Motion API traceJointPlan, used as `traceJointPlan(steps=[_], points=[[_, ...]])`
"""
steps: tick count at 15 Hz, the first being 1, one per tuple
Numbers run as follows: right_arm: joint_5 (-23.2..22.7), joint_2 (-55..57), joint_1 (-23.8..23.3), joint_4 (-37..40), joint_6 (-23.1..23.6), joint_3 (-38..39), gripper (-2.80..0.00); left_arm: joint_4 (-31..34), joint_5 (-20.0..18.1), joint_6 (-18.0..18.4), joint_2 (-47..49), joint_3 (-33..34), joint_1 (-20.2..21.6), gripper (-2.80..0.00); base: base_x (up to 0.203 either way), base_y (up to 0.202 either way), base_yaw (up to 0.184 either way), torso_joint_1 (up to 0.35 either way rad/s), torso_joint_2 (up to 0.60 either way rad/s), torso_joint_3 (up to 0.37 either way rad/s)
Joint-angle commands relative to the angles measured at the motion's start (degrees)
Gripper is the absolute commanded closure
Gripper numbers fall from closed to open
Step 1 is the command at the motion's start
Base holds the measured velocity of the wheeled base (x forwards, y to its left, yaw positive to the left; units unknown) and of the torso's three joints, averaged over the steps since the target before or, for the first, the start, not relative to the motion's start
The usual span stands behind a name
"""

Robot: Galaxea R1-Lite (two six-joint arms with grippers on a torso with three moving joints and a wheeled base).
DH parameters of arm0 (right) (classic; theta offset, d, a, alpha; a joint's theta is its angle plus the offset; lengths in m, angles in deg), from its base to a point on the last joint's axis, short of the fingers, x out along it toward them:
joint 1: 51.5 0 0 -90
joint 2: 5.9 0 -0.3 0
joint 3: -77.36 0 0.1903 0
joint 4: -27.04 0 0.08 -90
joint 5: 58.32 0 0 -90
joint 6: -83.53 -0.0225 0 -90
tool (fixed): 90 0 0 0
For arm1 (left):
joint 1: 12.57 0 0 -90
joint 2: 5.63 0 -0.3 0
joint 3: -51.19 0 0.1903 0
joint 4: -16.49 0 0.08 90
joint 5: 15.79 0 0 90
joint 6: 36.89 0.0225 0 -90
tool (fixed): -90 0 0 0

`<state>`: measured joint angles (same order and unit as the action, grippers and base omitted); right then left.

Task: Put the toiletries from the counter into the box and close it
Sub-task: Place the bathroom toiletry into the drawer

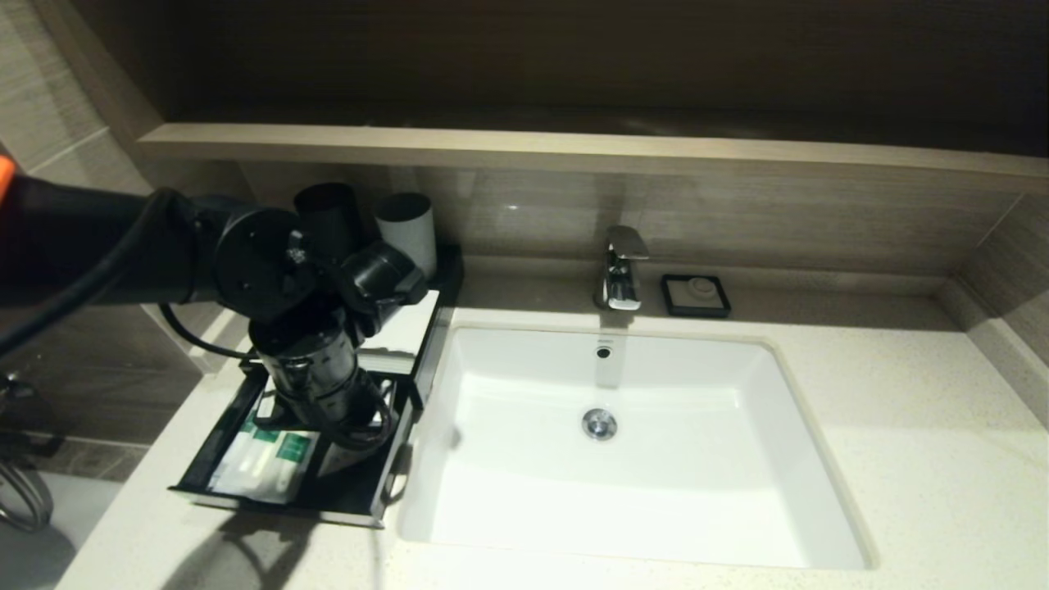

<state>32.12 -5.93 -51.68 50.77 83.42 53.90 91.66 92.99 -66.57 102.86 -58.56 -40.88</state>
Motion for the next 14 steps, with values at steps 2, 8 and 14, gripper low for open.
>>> traceJointPlan(steps=[2, 8, 14], points=[[0.0, -0.1, 0.0, 0.0, 0.0, 0.0, 0.00, 0.1, 0.1, -0.2, 0.5, 1.1, 0.0, 0.00, 0.000, 0.000, 0.000, 0.000, 0.00, 0.000], [0.0, -0.1, 0.0, 0.0, 0.0, 0.0, 0.00, -2.0, 0.1, -0.1, 0.5, 2.6, 0.0, 0.00, 0.000, 0.000, 0.000, 0.000, 0.00, 0.000], [0.0, -0.1, 0.0, 0.0, -0.1, 0.0, 0.00, -1.9, 0.1, -0.2, 0.1, 2.5, 0.2, -2.80, 0.000, 0.000, 0.000, 0.000, 0.00, 0.000]])
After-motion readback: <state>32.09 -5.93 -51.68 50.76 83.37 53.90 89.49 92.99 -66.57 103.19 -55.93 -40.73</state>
